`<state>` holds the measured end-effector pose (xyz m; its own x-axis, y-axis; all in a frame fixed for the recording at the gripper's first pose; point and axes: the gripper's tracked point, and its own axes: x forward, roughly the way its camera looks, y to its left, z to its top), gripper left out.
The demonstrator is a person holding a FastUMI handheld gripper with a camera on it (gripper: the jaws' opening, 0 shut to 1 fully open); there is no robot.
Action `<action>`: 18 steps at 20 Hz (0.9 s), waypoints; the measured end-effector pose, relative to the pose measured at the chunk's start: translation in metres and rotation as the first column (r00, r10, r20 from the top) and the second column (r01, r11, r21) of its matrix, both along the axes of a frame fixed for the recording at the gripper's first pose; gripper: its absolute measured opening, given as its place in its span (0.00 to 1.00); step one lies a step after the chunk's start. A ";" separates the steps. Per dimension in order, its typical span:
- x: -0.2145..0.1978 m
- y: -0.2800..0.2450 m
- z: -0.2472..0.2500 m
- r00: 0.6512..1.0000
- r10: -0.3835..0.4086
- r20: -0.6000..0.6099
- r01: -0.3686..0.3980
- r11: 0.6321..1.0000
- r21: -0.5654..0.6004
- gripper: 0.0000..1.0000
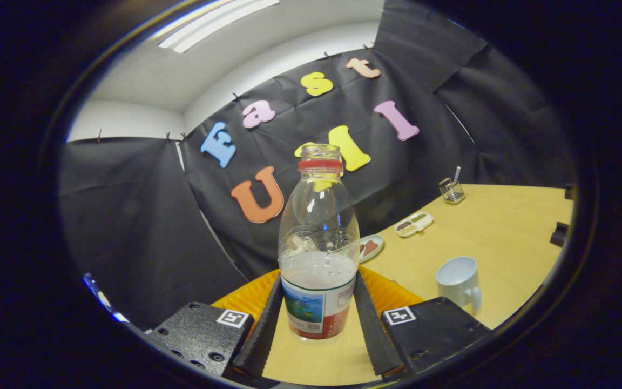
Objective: Take the bottle from table, then pour the juice into the cup, finally place the bottle on the coaster
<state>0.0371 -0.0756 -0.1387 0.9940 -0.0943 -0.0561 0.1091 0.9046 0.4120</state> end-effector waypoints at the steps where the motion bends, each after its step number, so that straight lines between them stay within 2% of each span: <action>1: -0.001 -0.006 0.000 0.999 -0.025 -0.019 0.024 0.998 -0.057 0.76; 4: 0.003 -0.013 0.003 0.997 -0.070 -0.045 0.059 0.975 -0.214 0.76; 7: 0.015 -0.019 0.006 0.993 -0.109 -0.054 0.087 0.948 -0.307 0.76; 11: 0.044 -0.026 0.020 0.991 -0.129 -0.020 0.115 0.937 -0.330 0.76; 18: 0.113 -0.053 0.008 0.984 -0.167 -0.065 0.139 0.939 -0.315 0.77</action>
<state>0.1497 -0.1287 -0.1310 0.9584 -0.2716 -0.0880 0.2796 0.9551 0.0982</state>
